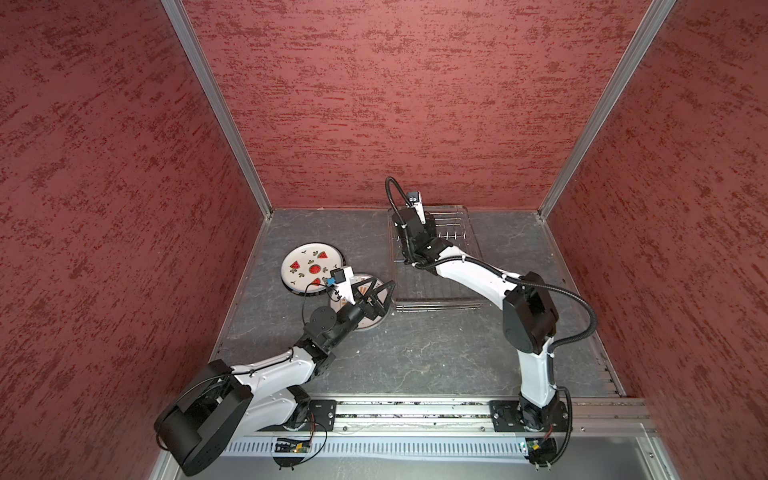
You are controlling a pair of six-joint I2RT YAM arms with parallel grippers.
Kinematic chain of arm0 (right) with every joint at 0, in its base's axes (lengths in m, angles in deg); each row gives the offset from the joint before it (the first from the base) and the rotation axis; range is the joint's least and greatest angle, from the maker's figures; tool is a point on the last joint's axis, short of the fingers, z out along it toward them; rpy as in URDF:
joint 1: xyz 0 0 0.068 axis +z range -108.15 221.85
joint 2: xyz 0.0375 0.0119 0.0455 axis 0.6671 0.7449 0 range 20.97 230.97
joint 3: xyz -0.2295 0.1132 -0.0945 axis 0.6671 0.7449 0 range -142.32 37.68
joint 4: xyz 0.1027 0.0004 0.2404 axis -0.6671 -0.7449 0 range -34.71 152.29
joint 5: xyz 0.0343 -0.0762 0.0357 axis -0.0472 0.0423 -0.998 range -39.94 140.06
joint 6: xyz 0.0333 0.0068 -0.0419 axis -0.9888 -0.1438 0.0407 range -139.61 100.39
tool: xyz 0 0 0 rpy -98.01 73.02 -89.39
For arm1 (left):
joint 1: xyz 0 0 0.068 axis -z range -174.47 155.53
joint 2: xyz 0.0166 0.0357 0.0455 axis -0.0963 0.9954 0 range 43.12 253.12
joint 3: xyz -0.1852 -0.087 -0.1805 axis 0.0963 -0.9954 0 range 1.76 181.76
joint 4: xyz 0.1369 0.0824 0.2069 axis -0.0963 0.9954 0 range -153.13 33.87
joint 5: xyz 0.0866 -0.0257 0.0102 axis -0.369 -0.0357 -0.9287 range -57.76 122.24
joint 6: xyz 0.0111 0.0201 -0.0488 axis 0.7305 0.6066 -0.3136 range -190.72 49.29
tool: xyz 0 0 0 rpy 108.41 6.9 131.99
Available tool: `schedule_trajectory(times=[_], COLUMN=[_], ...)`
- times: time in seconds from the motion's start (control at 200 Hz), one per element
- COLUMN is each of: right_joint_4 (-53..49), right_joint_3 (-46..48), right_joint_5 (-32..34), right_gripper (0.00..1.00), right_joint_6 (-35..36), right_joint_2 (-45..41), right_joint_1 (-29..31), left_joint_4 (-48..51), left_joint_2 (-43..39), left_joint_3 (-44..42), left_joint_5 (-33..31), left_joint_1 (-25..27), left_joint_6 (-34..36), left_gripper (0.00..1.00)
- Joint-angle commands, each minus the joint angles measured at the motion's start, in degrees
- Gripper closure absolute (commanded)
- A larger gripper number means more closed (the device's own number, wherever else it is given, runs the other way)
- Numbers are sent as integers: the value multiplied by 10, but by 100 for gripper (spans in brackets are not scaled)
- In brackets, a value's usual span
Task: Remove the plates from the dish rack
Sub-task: 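Lift the sunburst plate up out of the rack with the right gripper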
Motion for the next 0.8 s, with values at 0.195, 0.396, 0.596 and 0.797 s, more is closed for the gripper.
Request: schedule_trajectory(times=[0.195, 0.396, 0.596, 0.797], right_joint_4=[156, 241, 299, 384], right_joint_3=[166, 324, 467, 591], right_joint_5=[-36, -125, -274, -446], right_gripper=[100, 100, 100, 100], right_joint_6=[-4, -54, -140, -236], right_joint_2=[-170, -306, -441, -526], right_joint_1=[8, 5, -43, -107], left_joint_4=[-11, -12, -1, 23], left_joint_2=[-10, -19, -32, -37], left_joint_3=[-9, -12, -14, 4], left_joint_5=[-11, -7, -14, 14], left_joint_1=[6, 11, 13, 17], left_joint_6=[5, 4, 8, 17], left_gripper=[1, 1, 1, 1])
